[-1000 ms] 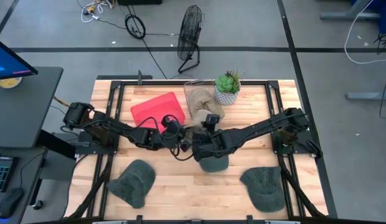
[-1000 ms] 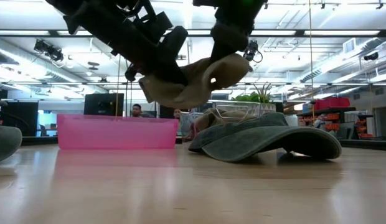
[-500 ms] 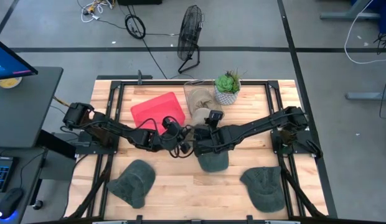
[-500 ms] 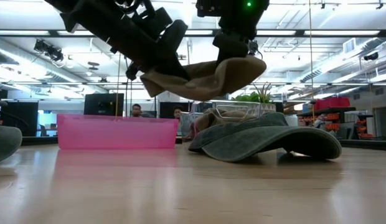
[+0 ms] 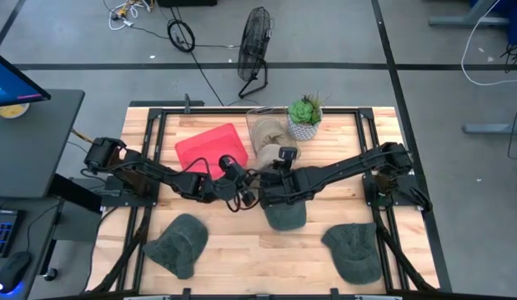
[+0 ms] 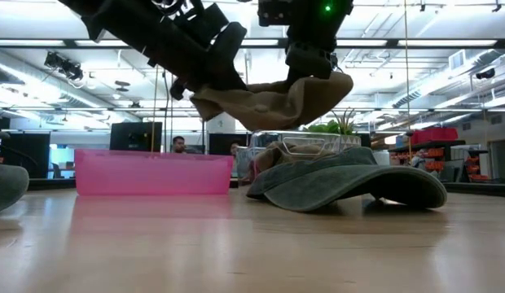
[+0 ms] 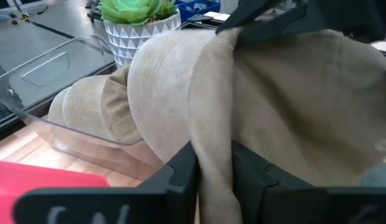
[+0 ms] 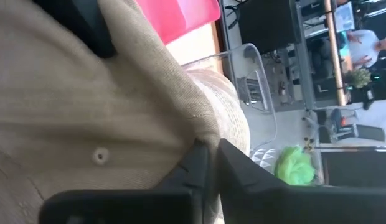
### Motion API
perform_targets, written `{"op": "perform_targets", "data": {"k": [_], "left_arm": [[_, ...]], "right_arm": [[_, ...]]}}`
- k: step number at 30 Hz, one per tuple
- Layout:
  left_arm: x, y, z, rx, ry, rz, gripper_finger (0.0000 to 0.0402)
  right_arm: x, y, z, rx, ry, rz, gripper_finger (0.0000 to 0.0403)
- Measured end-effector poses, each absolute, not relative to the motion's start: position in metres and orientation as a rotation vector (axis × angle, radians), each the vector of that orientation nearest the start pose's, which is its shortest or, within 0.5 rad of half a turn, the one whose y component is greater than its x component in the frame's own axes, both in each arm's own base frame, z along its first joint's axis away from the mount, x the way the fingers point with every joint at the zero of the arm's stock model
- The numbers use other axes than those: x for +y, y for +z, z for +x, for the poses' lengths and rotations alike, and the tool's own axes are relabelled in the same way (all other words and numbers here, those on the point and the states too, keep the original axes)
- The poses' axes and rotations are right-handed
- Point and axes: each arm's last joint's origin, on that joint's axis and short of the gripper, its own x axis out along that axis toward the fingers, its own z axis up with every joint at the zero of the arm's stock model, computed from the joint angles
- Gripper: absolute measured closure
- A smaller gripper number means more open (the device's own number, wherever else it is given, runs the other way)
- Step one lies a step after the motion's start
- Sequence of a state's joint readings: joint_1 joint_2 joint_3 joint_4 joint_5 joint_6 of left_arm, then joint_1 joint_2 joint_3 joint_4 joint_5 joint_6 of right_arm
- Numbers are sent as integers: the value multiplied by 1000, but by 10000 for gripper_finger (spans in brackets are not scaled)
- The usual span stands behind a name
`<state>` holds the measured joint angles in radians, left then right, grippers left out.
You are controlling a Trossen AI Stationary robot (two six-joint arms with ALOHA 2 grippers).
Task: Pick & Place hat
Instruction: Put the brown cap into the transparent bin
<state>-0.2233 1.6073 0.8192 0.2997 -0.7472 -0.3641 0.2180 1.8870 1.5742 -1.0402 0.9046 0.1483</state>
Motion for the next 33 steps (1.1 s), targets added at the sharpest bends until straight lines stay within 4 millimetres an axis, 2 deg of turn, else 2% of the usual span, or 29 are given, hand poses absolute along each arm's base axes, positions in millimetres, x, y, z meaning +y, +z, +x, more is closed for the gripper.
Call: {"op": "perform_targets", "data": {"k": [4,11,14,19,23,27,30,33], "left_arm": [[-51,198,323,325,585,-115,271],[-68,236,338,304,520,111,207],[-70,248,340,346,567,180,197],[-66,262,335,464,646,271,201],[-58,278,310,533,718,300,218],[-47,305,272,546,751,242,235],[-40,325,242,545,739,205,245],[-35,338,218,571,633,149,254]], "right_arm": [[57,253,367,1133,-646,-648,395],[55,256,355,1215,-659,-733,392],[50,269,342,1234,-689,-794,392],[37,299,320,1225,-726,-779,392],[27,329,300,1144,-757,-709,392],[20,352,283,1076,-762,-670,392],[15,362,279,1042,-734,-656,392],[5,367,285,1028,-608,-595,392]]}}
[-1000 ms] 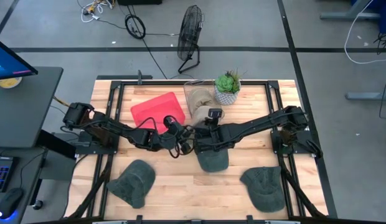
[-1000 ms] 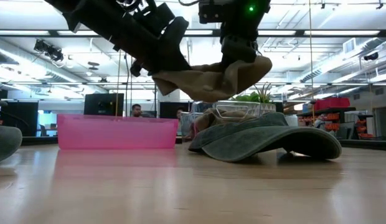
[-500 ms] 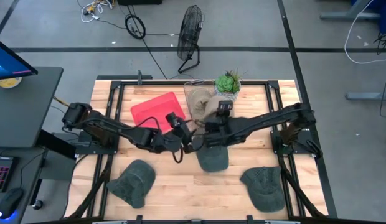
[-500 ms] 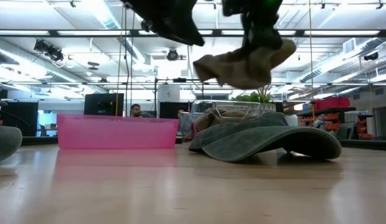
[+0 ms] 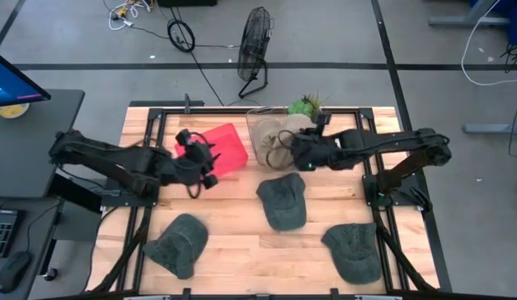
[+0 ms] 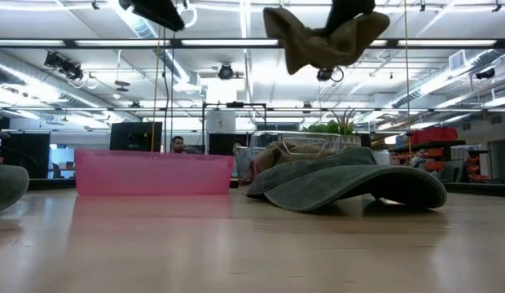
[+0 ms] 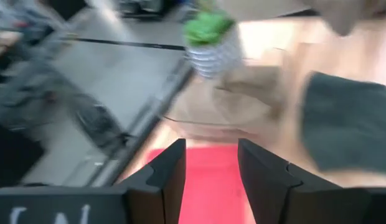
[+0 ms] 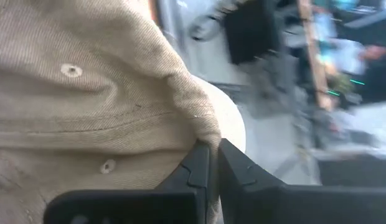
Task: Pick & Place hat
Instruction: Put the brown cap into the transparent bin
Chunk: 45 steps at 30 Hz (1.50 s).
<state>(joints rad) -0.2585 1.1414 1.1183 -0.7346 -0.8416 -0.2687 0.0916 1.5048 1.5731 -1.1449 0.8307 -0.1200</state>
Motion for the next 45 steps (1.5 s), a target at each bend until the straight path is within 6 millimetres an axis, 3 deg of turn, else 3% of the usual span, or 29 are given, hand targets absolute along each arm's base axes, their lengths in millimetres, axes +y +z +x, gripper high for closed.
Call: {"op": "perform_targets", "data": {"k": [6,16,24,29,33,41,45], "left_arm": [[-31,345,195,584,519,106,267],[-20,285,193,572,486,41,273],[8,276,201,530,459,-22,273],[24,276,200,531,492,-59,273],[32,275,199,534,530,-69,273],[40,275,197,535,573,-94,273],[38,275,198,538,532,-101,273]], "right_arm": [[-30,340,311,950,-415,-597,392],[-107,265,313,809,-256,-558,392],[-147,218,320,863,-261,-611,392],[-152,191,328,935,-218,-624,392],[-152,186,329,945,-218,-582,381],[-152,187,326,954,-235,-547,312],[-142,202,324,994,-278,-528,264]]}}
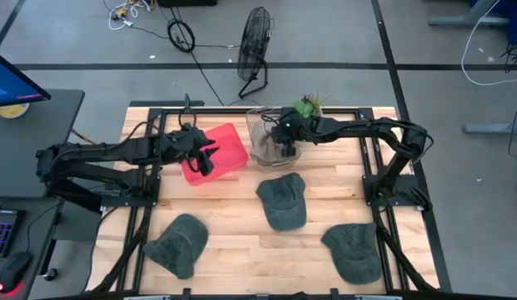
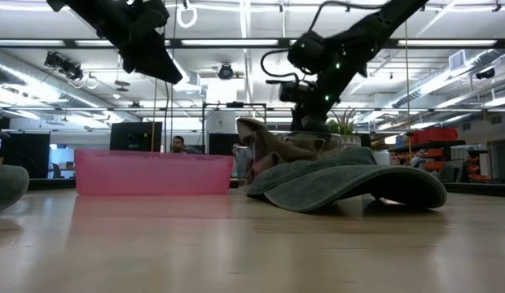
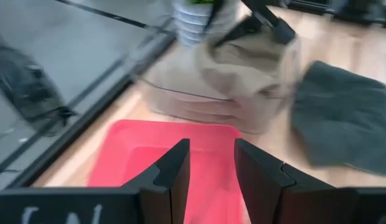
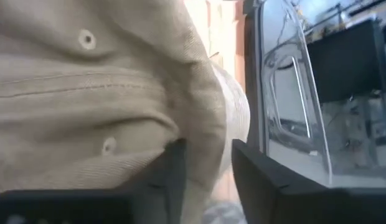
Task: Pick & Place hat
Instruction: Put the brown cap into the transparent bin, then put the bottom left black cap into the pink bin
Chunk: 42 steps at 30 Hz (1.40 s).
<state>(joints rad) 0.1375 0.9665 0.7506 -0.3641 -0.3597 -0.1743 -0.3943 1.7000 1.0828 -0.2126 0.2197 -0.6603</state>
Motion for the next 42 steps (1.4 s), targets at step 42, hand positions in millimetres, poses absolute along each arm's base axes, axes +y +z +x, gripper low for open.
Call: {"op": "perform_targets", "data": {"k": [42], "left_arm": [[-61,253,155,1069,-120,-473,273]], "right_arm": [[49,184,317,1165,45,-34,197]]}}
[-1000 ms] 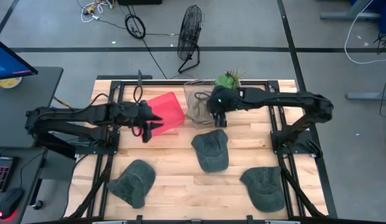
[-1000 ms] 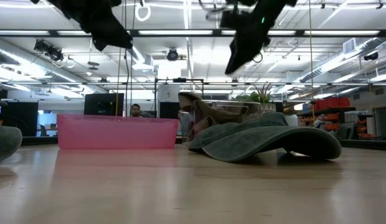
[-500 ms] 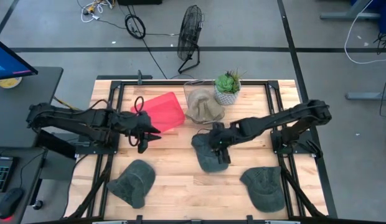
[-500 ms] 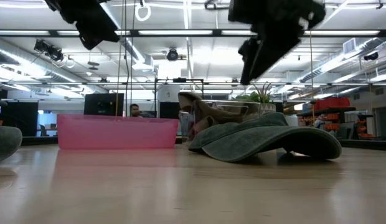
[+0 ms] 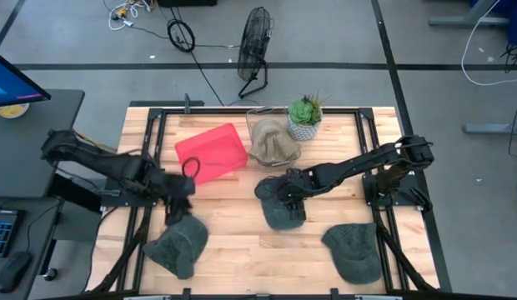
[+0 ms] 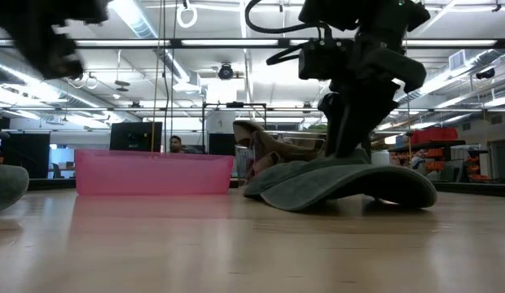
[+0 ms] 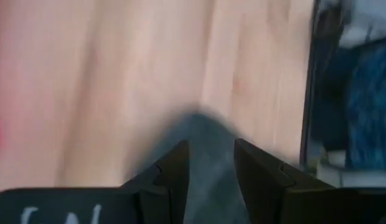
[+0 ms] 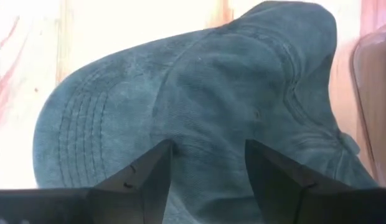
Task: Pick & Place hat
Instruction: Put the bottom left black cap into the pink bin
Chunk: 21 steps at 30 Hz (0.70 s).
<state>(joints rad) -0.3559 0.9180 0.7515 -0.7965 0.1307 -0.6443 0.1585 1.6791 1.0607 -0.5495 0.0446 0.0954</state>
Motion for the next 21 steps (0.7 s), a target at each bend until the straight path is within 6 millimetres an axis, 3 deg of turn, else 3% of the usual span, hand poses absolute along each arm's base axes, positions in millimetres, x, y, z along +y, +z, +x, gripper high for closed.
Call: {"op": "perform_targets", "data": {"k": [12,21], "left_arm": [[-128,222,140,1394,-126,-504,268],[-149,196,140,1426,-74,-249,192]], "right_arm": [[50,186,320,1131,51,-35,197],[50,187,321,1120,52,-34,197]]}}
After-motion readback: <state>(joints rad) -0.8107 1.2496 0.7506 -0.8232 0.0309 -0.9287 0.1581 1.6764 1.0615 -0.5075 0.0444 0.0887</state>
